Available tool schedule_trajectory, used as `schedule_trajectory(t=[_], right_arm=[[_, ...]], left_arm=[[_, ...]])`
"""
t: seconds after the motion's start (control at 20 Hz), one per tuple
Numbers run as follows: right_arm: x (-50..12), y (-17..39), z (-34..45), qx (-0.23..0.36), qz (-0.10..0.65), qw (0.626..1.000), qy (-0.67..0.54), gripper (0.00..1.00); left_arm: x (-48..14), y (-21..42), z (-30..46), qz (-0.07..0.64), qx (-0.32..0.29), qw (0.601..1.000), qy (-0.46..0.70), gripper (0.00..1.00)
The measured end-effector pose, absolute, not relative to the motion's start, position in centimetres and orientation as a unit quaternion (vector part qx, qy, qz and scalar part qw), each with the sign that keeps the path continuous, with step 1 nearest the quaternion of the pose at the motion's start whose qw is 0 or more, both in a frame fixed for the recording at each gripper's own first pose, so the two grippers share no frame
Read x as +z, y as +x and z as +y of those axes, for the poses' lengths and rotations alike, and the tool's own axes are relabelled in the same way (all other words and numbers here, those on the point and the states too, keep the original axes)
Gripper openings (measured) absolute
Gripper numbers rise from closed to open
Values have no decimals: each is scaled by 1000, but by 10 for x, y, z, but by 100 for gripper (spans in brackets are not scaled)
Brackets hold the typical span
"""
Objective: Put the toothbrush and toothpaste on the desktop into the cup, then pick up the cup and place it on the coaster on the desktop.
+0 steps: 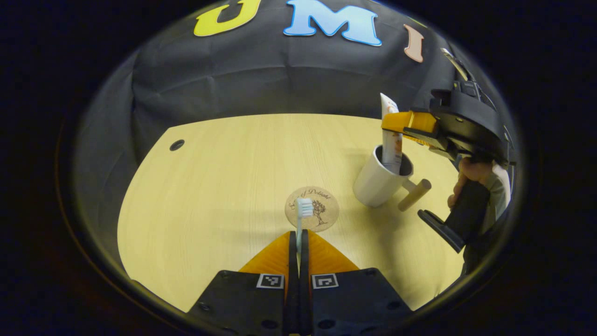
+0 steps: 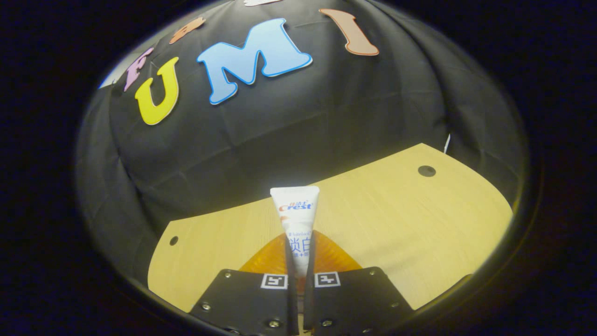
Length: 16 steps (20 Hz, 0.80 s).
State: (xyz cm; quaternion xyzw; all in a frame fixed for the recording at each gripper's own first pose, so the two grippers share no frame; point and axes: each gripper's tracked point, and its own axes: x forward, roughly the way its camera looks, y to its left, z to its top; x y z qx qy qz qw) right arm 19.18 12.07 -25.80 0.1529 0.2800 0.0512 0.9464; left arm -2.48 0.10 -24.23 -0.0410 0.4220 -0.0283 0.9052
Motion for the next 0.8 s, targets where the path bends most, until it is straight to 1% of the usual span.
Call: schedule_trajectory(t=[0.05,0.1,0.15,0.2,0.25,0.3,0.4,0.55,0.6,0.7,0.75,0.8], right_arm=[[-258,191,121,51,281,946,154,11],[-259,188,121,54,282,946,152,11],[-258,186,121,54,284,946,148,16],[-256,183,121,57,285,946,144,16],[-258,181,122,59,287,946,140,19],[-256,174,123,62,288,946,135,19],[-260,164,125,67,296,945,124,24],[-266,149,126,69,308,941,122,24],[-269,146,127,71,316,938,126,26],[-267,138,129,78,318,936,126,38],[-263,137,130,79,315,938,122,52],[-259,134,129,81,310,940,120,62]], left_arm=[[-242,-24,2,422,-27,905,-42,8],[-241,-24,3,421,-25,906,-43,8],[-240,-23,3,421,-24,906,-44,8],[-240,-22,4,420,-23,906,-46,7],[-239,-20,4,420,-22,906,-48,8],[-238,-18,4,419,-21,906,-49,7],[-235,-12,3,418,-21,907,-52,7],[-232,-1,-3,413,-21,909,-55,8],[-229,2,-3,410,-22,910,-57,8],[-225,4,-7,404,-23,913,-57,7],[-223,5,-8,403,-23,913,-57,8],[-222,6,-9,401,-23,914,-58,8]])
